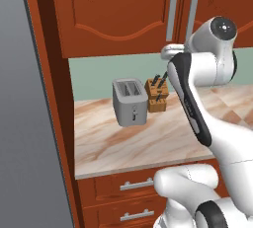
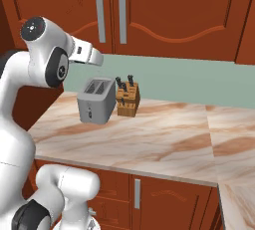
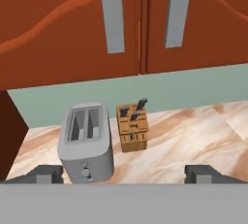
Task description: Open the cabinet, pick the kettle from the cabinet, and place it in the sink.
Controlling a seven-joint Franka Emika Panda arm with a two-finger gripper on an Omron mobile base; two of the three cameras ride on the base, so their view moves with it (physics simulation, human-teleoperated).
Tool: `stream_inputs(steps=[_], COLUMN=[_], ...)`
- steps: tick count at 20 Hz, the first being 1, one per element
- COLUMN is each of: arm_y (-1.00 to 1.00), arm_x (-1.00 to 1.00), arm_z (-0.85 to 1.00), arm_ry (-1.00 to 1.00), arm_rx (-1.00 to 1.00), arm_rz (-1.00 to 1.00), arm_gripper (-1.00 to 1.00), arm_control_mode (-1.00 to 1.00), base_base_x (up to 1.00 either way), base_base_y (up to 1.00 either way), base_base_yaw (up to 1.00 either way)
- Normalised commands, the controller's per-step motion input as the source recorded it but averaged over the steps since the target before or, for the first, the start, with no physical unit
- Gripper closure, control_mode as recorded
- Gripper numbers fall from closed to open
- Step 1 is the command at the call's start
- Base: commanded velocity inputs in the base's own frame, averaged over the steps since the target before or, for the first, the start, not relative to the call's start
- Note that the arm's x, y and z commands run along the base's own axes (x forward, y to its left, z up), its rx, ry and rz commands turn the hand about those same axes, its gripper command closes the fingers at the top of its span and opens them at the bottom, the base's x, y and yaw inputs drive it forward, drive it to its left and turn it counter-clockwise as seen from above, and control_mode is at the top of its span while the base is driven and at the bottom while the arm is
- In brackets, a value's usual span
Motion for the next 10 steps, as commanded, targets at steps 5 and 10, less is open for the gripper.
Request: stream_inputs(steps=[5,10], arm_y=[-0.05,-0.06], arm_x=[0.28,0.29], arm_z=[0.11,0.19], arm_ry=[-0.12,-0.04], arm_rx=[0.00,0.00], arm_rz=[0.08,0.11], arm_gripper=[-1.00,-1.00], arm_control_mode=[-1.00,-1.00], base_base_x=[0.00,0.00], base_base_y=[0.00,0.00], base_base_yaw=[0.00,0.00])
